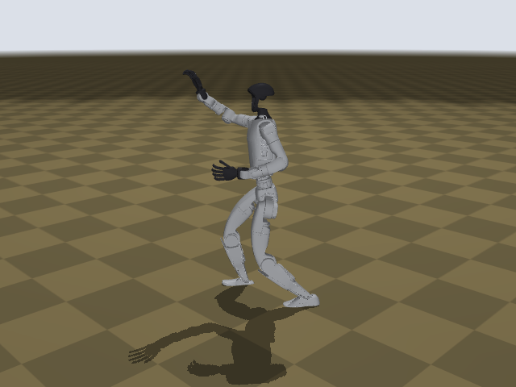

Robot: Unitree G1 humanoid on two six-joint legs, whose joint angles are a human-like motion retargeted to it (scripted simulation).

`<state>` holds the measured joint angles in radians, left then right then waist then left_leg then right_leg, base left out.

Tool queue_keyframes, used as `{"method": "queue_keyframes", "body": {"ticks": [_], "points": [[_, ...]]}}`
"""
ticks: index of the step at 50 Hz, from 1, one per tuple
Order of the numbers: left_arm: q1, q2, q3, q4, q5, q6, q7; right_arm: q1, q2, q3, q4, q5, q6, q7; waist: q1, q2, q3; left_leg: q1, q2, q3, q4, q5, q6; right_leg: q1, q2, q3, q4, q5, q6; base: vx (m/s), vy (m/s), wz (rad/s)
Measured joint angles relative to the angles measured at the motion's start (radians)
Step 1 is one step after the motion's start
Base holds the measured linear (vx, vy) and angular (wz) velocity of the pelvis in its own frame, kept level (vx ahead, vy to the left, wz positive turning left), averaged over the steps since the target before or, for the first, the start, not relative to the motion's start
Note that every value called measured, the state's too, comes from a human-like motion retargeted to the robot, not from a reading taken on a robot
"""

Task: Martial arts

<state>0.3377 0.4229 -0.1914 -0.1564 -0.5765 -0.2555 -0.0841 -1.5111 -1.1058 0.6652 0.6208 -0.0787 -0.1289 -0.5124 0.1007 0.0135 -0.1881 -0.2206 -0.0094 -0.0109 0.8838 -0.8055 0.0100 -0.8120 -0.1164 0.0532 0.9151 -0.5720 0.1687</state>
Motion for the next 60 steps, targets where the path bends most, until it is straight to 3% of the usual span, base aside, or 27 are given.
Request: {"method": "queue_keyframes", "body": {"ticks": [5,10,13,16,18,21,27,32,37,40,42,43,48,50,53,57,60], "points": [[-0.385,0.015,-0.057,-0.046,0.133,-0.025,0.134,0.271,0.03,-0.093,-0.511,-0.026,-0.071,0.042,-0.121,0.094,0.055,0.037,0.019,0.004,-0.011,0.008,-0.022,-0.007,0.149,0.064,-0.046,0.047,0.031,0.08,0.0,-1.98],[-1.018,0.18,-0.108,-0.036,0.294,-0.059,0.328,0.986,0.131,-0.414,-1.118,0.121,-0.157,0.272,-0.397,0.185,0.152,0.121,0.023,-0.052,-0.049,0.046,-0.084,0.037,0.311,0.076,-0.125,0.124,0.034,0.12,-0.03,-2.52],[-1.337,0.299,-0.145,0.091,0.363,-0.048,0.444,1.359,0.143,-0.639,-1.184,0.177,-0.146,0.343,-0.564,0.251,0.222,0.158,0.0,-0.221,-0.067,0.062,-0.152,0.061,0.427,0.063,-0.202,0.195,0.028,0.16,-0.04,-2.78],[-1.506,0.385,-0.187,0.209,0.397,-0.021,0.484,1.566,0.141,-0.829,-1.136,0.162,-0.112,0.318,-0.675,0.291,0.273,0.198,-0.042,-0.388,-0.059,0.066,-0.228,0.083,0.529,0.076,-0.261,0.246,0.042,0.14,0.02,-2.37],[-1.563,0.398,-0.23,0.247,0.405,-0.007,0.462,1.615,0.152,-0.924,-1.105,0.147,-0.093,0.276,-0.7,0.297,0.286,0.213,-0.049,-0.403,-0.039,0.092,-0.266,0.109,0.56,0.09,-0.286,0.261,0.057,0.1,0.14,-1.43],[-1.585,0.355,-0.293,0.211,0.412,0.002,0.383,1.56,0.195,-0.988,-1.106,0.147,-0.078,0.202,-0.663,0.281,0.277,0.211,-0.017,-0.323,0.014,0.158,-0.272,0.167,0.563,0.108,-0.312,0.263,0.085,0.06,0.23,-0.74],[-1.533,0.246,-0.353,-0.065,0.401,0.011,0.228,1.199,0.307,-0.847,-1.209,0.249,-0.097,0.11,-0.564,0.207,0.228,0.163,0.058,-0.111,0.109,0.316,-0.272,0.256,0.509,0.111,-0.329,0.234,0.093,0.0,0.24,-0.05],[-1.488,0.205,-0.343,-0.245,0.358,0.007,0.207,0.985,0.36,-0.699,-1.285,0.322,-0.135,0.068,-0.552,0.131,0.198,0.124,0.023,-0.032,0.145,0.459,-0.272,0.281,0.427,0.082,-0.286,0.172,0.093,-0.04,0.31,0.41],[-1.422,0.18,-0.302,-0.353,0.296,-0.003,0.228,0.925,0.385,-0.638,-1.322,0.306,-0.171,-0.002,-0.56,0.035,0.179,0.089,0.009,0.012,0.179,0.557,-0.272,0.297,0.32,0.012,-0.231,0.12,0.093,-0.09,0.2,0.76],[-1.389,0.171,-0.297,-0.411,0.263,-0.013,0.238,0.957,0.39,-0.624,-1.347,0.274,-0.191,-0.036,-0.548,-0.023,0.167,0.053,0.04,0.036,0.219,0.612,-0.272,0.313,0.169,-0.058,-0.169,0.128,0.093,-0.14,0.11,1.11],[-1.38,0.169,-0.316,-0.452,0.25,-0.022,0.255,1.017,0.393,-0.628,-1.375,0.251,-0.209,-0.062,-0.517,-0.064,0.152,0.012,0.061,0.042,0.252,0.65,-0.272,0.341,-0.044,-0.183,-0.091,0.204,0.092,-0.14,0.14,1.37],[-1.384,0.166,-0.326,-0.466,0.252,-0.03,0.268,1.049,0.392,-0.629,-1.388,0.246,-0.219,-0.073,-0.499,-0.093,0.141,-0.011,0.062,0.031,0.265,0.67,-0.272,0.354,-0.099,-0.215,-0.059,0.22,0.091,-0.15,0.01,1.8],[-1.461,0.121,-0.422,-0.486,0.335,-0.072,0.401,1.262,0.379,-0.63,-1.464,0.271,-0.276,-0.128,-0.339,-0.285,0.085,-0.212,0.057,-0.051,0.372,0.753,-0.272,0.474,-0.233,-0.287,0.059,0.162,0.088,-0.2,-0.18,2.21],[-1.505,0.106,-0.477,-0.476,0.387,-0.082,0.475,1.336,0.373,-0.597,-1.502,0.292,-0.3,-0.173,-0.241,-0.394,0.079,-0.316,0.067,-0.079,0.446,0.729,-0.272,0.519,-0.292,-0.32,0.141,0.082,0.069,-0.24,-0.36,1.83],[-1.536,0.094,-0.562,-0.459,0.45,-0.096,0.581,1.39,0.375,-0.521,-1.563,0.308,-0.334,-0.262,-0.08,-0.524,0.115,-0.453,0.083,-0.165,0.581,0.556,-0.272,0.544,-0.332,-0.362,0.284,-0.1,0.015,-0.24,-0.34,1.05],[-1.514,0.06,-0.603,-0.445,0.482,-0.116,0.664,1.348,0.355,-0.423,-1.589,0.276,-0.341,-0.346,0.085,-0.534,0.206,-0.536,0.134,-0.275,0.738,0.395,-0.27,0.559,-0.246,-0.359,0.36,-0.301,-0.052,-0.22,-0.08,-0.13],[-1.457,0.023,-0.598,-0.443,0.474,-0.12,0.672,1.313,0.387,-0.425,-1.572,0.222,-0.326,-0.347,0.112,-0.534,0.231,-0.544,0.135,-0.294,0.776,0.381,-0.27,0.533,-0.215,-0.315,0.322,-0.301,-0.065,-0.19,0.15,-0.8]]}}
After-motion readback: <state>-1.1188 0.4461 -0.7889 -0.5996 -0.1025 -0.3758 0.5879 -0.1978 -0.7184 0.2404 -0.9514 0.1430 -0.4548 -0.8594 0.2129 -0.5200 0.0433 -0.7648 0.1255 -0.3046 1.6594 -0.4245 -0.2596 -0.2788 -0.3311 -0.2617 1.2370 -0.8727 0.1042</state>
